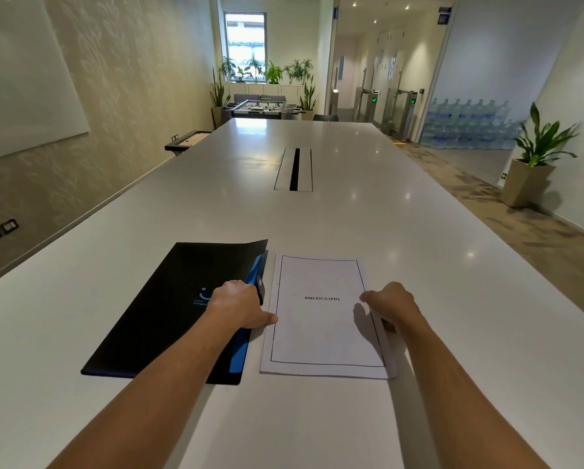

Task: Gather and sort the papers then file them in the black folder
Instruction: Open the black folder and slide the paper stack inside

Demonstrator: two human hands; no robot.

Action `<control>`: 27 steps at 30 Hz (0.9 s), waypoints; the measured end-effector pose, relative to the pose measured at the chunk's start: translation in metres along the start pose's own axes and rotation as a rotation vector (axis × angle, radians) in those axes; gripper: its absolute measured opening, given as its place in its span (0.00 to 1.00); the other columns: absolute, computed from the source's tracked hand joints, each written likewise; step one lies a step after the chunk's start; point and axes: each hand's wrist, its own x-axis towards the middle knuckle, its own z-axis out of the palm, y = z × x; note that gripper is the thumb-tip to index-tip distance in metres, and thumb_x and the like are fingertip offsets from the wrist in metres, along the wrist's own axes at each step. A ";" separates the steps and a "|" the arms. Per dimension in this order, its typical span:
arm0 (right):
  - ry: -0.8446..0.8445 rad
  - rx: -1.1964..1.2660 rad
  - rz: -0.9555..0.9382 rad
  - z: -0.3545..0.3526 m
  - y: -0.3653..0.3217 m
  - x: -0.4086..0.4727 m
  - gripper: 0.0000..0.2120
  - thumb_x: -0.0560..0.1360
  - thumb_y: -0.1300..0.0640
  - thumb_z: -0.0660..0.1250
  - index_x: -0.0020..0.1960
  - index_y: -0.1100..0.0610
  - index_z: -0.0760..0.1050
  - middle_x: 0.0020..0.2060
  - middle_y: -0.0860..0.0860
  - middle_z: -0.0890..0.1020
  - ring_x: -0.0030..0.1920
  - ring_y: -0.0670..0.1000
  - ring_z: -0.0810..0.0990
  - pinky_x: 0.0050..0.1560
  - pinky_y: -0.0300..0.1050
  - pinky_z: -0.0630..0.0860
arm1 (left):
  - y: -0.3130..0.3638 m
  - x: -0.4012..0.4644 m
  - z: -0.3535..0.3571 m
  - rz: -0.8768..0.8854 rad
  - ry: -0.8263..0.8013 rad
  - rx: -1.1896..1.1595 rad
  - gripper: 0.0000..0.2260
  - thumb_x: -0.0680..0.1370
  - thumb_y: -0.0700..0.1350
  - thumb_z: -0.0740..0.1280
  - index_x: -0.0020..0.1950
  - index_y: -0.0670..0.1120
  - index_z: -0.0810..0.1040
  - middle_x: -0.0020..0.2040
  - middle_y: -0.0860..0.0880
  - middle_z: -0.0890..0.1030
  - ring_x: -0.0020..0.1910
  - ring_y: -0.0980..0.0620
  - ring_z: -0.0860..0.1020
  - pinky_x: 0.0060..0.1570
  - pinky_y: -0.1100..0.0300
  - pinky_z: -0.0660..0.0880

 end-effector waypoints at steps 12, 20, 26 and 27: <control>-0.125 0.041 -0.053 0.010 -0.012 -0.003 0.09 0.74 0.61 0.60 0.52 0.63 0.69 0.45 0.57 0.74 0.42 0.55 0.72 0.38 0.43 0.67 | 0.002 -0.002 -0.005 -0.015 -0.043 -0.008 0.32 0.67 0.72 0.65 0.52 0.45 0.73 0.46 0.46 0.75 0.41 0.51 0.76 0.41 0.59 0.74; -0.249 0.496 0.045 0.007 0.007 -0.007 0.06 0.75 0.67 0.58 0.51 0.61 0.69 0.46 0.59 0.76 0.38 0.53 0.77 0.34 0.42 0.77 | -0.008 -0.009 -0.015 0.019 -0.088 -0.108 0.30 0.67 0.70 0.68 0.50 0.46 0.70 0.41 0.49 0.75 0.38 0.53 0.76 0.36 0.61 0.73; -0.220 0.688 -0.044 -0.010 -0.002 -0.018 0.10 0.75 0.71 0.58 0.52 0.60 0.71 0.37 0.58 0.78 0.24 0.47 0.75 0.24 0.37 0.72 | -0.028 -0.008 -0.033 0.013 -0.121 -0.261 0.14 0.76 0.47 0.69 0.59 0.44 0.74 0.50 0.47 0.78 0.46 0.51 0.80 0.40 0.62 0.77; -0.205 0.712 -0.060 -0.014 -0.007 -0.020 0.11 0.75 0.71 0.58 0.53 0.60 0.71 0.38 0.58 0.79 0.24 0.47 0.76 0.24 0.37 0.72 | -0.029 -0.008 -0.036 0.014 -0.099 -0.276 0.11 0.77 0.44 0.67 0.58 0.44 0.74 0.50 0.46 0.79 0.47 0.50 0.81 0.42 0.60 0.77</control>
